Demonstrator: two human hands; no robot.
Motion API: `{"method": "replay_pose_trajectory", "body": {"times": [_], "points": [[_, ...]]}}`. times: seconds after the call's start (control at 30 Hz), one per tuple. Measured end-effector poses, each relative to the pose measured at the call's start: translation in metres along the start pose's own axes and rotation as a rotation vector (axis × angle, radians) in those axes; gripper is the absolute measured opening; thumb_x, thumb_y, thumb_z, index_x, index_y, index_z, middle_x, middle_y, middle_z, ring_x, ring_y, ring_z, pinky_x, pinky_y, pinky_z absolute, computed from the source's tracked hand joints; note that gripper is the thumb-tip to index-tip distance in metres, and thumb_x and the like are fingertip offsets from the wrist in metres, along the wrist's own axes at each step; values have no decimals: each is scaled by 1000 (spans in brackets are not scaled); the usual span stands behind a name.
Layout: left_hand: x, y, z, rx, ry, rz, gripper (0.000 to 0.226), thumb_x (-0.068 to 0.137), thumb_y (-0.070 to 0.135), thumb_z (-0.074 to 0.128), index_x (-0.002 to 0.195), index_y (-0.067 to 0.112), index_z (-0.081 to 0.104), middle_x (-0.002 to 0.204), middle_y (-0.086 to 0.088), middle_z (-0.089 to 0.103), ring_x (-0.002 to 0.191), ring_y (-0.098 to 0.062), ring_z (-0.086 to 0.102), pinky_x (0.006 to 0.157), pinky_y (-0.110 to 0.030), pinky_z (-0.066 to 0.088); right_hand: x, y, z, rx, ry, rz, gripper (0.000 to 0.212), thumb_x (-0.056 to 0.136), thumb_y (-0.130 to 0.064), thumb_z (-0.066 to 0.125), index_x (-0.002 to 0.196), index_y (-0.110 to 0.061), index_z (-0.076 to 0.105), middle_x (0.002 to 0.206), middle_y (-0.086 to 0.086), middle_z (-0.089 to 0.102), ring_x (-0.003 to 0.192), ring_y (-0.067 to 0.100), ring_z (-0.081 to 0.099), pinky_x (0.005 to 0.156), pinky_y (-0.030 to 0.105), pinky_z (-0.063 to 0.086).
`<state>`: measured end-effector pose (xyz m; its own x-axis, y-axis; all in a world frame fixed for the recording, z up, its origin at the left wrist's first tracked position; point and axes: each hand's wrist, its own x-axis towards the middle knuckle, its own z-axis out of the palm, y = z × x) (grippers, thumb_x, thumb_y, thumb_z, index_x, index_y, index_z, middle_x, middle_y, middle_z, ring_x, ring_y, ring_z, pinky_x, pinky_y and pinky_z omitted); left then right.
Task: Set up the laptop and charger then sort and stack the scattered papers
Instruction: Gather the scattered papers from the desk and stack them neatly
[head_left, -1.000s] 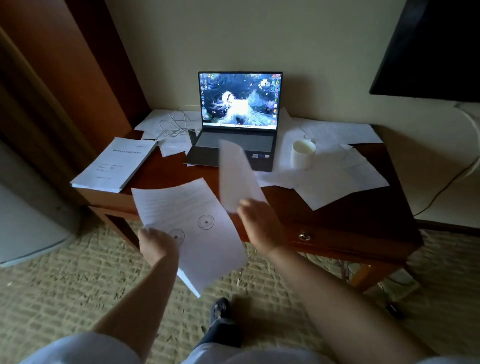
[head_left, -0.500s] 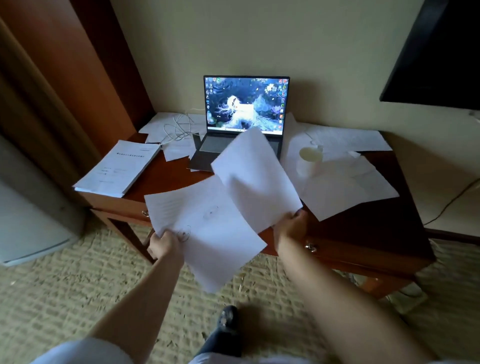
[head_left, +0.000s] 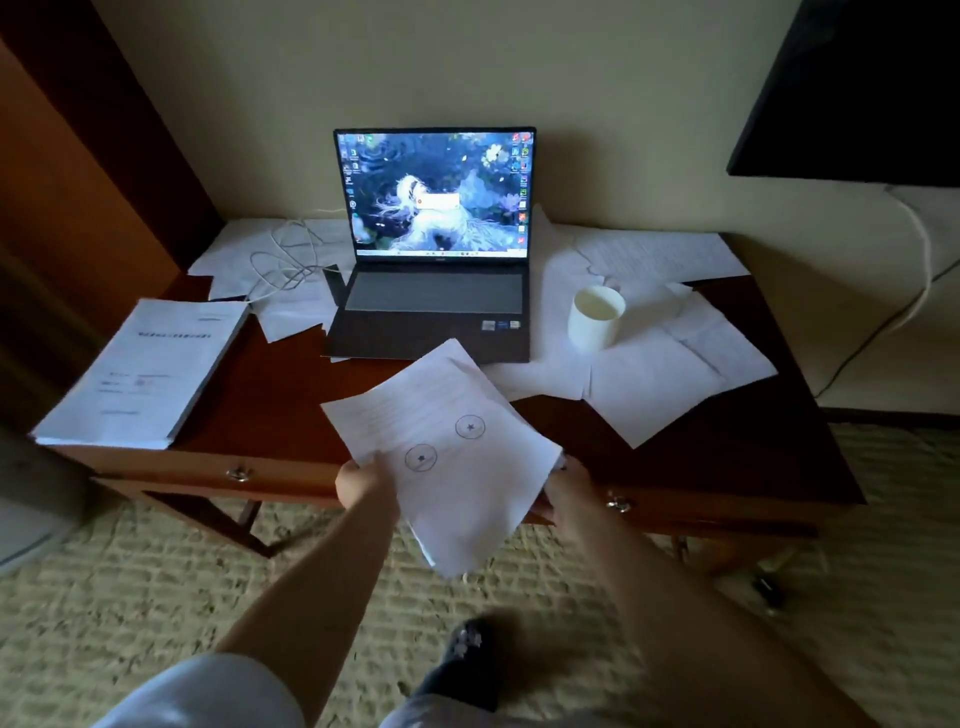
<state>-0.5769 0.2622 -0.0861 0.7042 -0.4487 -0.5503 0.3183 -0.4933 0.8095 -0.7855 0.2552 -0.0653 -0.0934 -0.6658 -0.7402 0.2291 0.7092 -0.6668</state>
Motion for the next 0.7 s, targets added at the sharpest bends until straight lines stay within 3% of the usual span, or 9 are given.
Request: {"method": "replay_pose_trajectory", "body": {"times": [0.13,0.2,0.27,0.37,0.43,0.53,0.63,0.7], "points": [[17,2,14,106,15,1,30,93,25,55,113,4,61,100,-10,62,83,-29,56,75,-33,44,12,-8,4,-133,11,76,15,92,-12,48,91,-13,63,71,5,63,59,17,60,52,29,54],[27,6,21,189,-14,-15,33,93,25,55,118,3,60,104,-11,57,89,-31,54,81,-34,46,21,-7,6,-221,61,137,15,94,-10,46,95,-7,61,75,11,64,70,22,63,64,34,57],[33,11,24,311,-51,-29,35,94,20,52,120,-1,57,91,-5,49,100,-37,53,94,-37,46,30,-7,9,-240,195,50,25,97,-25,45,103,-5,59,99,15,65,91,29,61,87,44,53],[34,10,20,356,-9,-9,29,89,16,55,113,0,58,112,-14,53,86,-34,53,83,-36,48,34,-10,9,-394,303,-187,52,99,-47,32,118,-8,60,116,9,61,110,32,56,93,37,43],[35,8,14,341,12,33,32,81,17,60,109,1,60,109,-18,62,81,-33,58,72,-37,50,37,-16,11,-656,252,-216,38,99,-32,37,111,-7,62,108,12,62,104,32,57,80,32,41],[30,14,10,218,-23,2,41,73,12,68,112,5,57,101,-13,66,80,-29,61,67,-32,49,35,-24,23,-932,102,-139,15,88,-5,40,90,-7,56,87,8,55,74,23,53,67,29,41],[19,31,18,276,-159,61,29,75,4,72,102,3,62,94,-11,65,80,-27,60,71,-32,50,38,-27,38,-1003,41,-182,28,87,-6,36,106,-12,56,103,4,55,91,26,53,84,34,46],[6,49,23,270,-201,209,15,78,6,72,89,7,62,86,-7,66,76,-23,60,63,-27,50,40,-33,47,-876,59,-241,36,85,-7,34,109,-17,57,113,5,59,100,30,56,89,37,48]]}}
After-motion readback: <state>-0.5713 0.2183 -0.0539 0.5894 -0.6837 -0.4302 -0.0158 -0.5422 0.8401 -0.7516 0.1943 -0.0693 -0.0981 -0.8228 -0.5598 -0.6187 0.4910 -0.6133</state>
